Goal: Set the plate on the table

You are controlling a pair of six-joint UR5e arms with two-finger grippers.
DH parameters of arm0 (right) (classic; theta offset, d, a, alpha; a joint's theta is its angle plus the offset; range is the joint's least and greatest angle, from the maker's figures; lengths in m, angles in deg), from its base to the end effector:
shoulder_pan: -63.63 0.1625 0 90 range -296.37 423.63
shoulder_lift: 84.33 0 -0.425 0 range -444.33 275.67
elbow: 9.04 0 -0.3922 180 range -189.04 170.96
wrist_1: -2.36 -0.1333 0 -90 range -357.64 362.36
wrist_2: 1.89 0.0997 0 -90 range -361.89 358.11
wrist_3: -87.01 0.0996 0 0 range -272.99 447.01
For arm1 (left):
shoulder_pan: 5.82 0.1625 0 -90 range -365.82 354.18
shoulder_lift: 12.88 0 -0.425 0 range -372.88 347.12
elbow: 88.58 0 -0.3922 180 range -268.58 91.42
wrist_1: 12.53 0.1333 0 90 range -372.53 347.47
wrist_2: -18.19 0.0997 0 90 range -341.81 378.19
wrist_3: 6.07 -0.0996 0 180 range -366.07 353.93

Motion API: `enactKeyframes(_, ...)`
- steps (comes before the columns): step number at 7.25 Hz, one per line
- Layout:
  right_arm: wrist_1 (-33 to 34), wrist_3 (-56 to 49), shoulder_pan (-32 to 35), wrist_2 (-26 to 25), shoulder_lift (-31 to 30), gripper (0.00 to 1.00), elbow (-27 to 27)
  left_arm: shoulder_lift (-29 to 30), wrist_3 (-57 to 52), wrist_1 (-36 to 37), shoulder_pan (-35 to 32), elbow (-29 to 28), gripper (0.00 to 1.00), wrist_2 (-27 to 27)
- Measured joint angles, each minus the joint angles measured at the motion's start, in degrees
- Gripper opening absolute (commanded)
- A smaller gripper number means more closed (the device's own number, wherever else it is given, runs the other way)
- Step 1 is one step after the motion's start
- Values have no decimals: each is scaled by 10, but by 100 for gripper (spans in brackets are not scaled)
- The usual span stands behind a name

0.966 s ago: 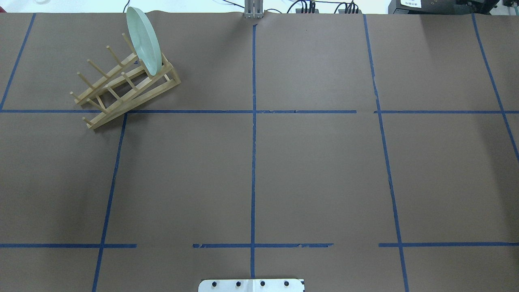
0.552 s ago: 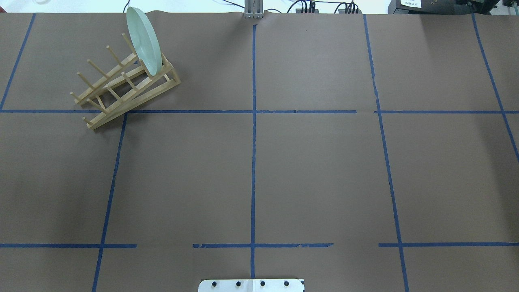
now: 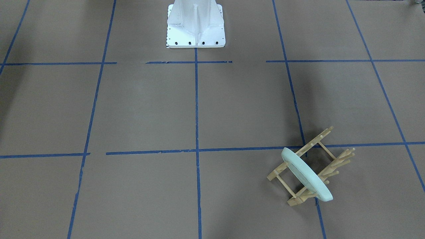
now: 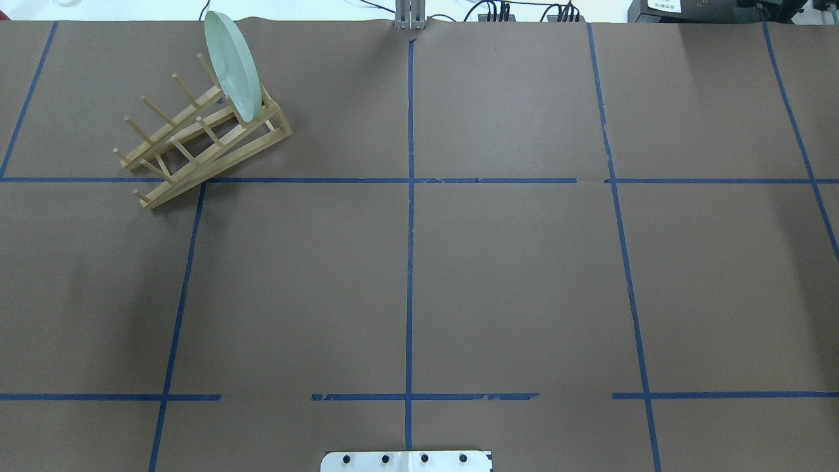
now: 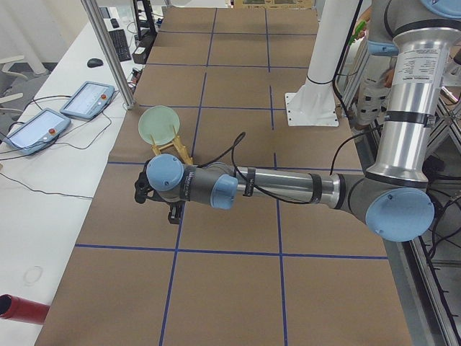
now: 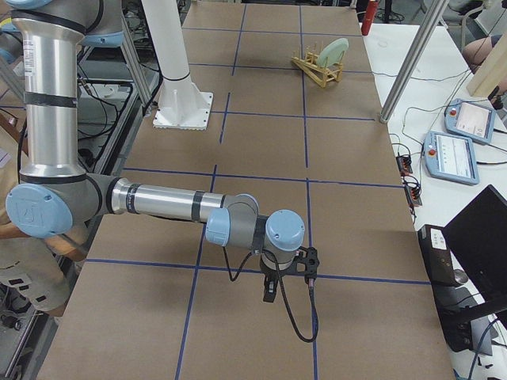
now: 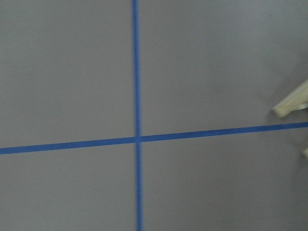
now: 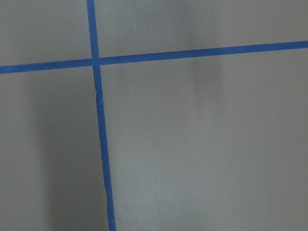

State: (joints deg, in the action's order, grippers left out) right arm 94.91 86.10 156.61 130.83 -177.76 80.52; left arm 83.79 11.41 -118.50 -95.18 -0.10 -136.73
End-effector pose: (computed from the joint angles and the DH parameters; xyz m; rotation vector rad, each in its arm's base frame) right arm 0.0894 -0.4527 0.6971 -0.0815 -0.7481 0.0762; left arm -0.0370 -0.5486 0.5529 0.1474 1.1551 -0.0512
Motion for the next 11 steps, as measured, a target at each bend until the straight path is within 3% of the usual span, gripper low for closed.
enactKeyframes(2, 0, 0, 0, 0, 0, 100, 0, 54, 269, -201, 34, -34, 100, -11)
enactKeyframes(3, 0, 0, 0, 0, 0, 100, 0, 97, 403, -273, 75, -49, 100, 31)
enactKeyframes(6, 0, 0, 0, 0, 0, 100, 0, 179, 774, -481, 227, -67, 100, 295)
enactKeyframes(7, 0, 0, 0, 0, 0, 100, 0, 204, 856, -516, 250, -88, 99, 358)
enactKeyframes(8, 0, 0, 0, 0, 0, 100, 0, 224, 897, -537, 259, -111, 96, 384)
enactKeyframes(10, 0, 0, 0, 0, 0, 100, 0, 253, 920, -581, 274, -172, 88, 396)
enactKeyframes(11, 0, 0, 0, 0, 0, 100, 0, 259, 916, -590, 284, -188, 67, 397)
